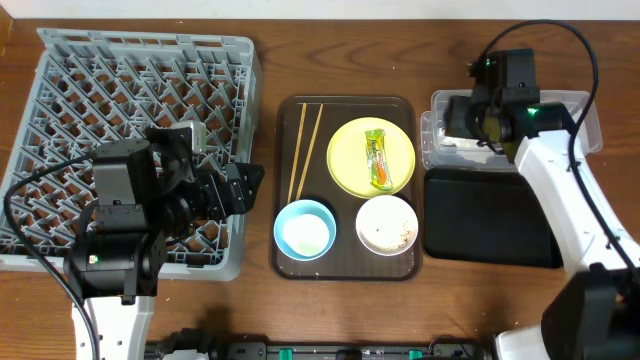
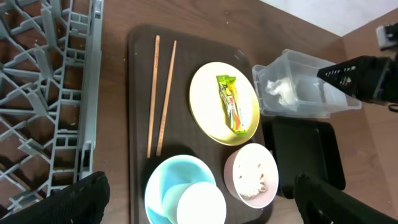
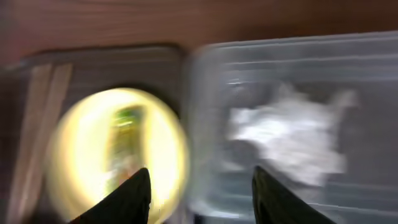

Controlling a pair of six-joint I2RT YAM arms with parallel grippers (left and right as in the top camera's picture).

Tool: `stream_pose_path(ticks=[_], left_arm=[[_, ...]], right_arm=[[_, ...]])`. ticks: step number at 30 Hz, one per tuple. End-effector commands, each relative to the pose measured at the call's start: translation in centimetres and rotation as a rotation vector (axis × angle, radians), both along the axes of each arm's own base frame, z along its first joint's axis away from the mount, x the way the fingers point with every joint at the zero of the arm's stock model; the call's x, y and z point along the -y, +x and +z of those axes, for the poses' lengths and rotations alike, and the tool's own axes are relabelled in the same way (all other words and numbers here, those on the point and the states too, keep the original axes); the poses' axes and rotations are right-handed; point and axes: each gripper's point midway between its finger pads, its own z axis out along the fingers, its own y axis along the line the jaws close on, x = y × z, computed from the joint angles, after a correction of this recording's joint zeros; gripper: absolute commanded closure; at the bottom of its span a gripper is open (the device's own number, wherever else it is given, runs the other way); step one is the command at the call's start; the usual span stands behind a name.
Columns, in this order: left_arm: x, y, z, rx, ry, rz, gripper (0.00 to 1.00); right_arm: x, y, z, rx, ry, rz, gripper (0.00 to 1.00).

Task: Sort waste into correct bins and load items into the dishwasher
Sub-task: 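Grasp the green snack wrapper with the right gripper, drop it in the clear bin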

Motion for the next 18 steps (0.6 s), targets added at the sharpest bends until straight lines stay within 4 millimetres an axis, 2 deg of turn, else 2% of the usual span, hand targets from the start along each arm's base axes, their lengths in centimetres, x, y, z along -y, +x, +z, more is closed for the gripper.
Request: stream_pose_path(ticks=[1,5,7,9,11,14,18], left_arm=[[0.2,0.0,0.8,0.012,-0.017,-0.003,0.04],[0.2,0.0,0.8,0.012,-0.017,-0.003,0.04],[0.2,0.0,0.8,0.013,-0.017,-0.003,0.04],[0.2,0.0,0.8,0.013,-0.017,-0.003,0.04],[0.2,0.0,0.8,0.012,-0.017,-0.003,0.04],[0.2,0.0,0.8,0.013,-0.017,-0.003,0.04],[0.2,0.0,0.8,0.012,-0.017,-0.003,0.04]], right_arm=[[-6.6,-2.2,2.3,0.018,0.146,0.225,0.51],[-11.0,-4.3,0.4,-0.031,0.089,0.326,0.5],[-12.1,-4.7,-1.2,-0.046,-0.001,0.336,0.42],[-11.9,-4.5,-3.1,-0.057,-0.123,0.276,0.32],[-11.4,-3.9,-5.0,-0.058,-0.232,0.219,0.3],[-11.1,-3.0,-8.2,-0.08,-0.322,0.185,0.3],[-11.4,-3.1,-13.0,-0.167,-0.337,0.177,0.37]])
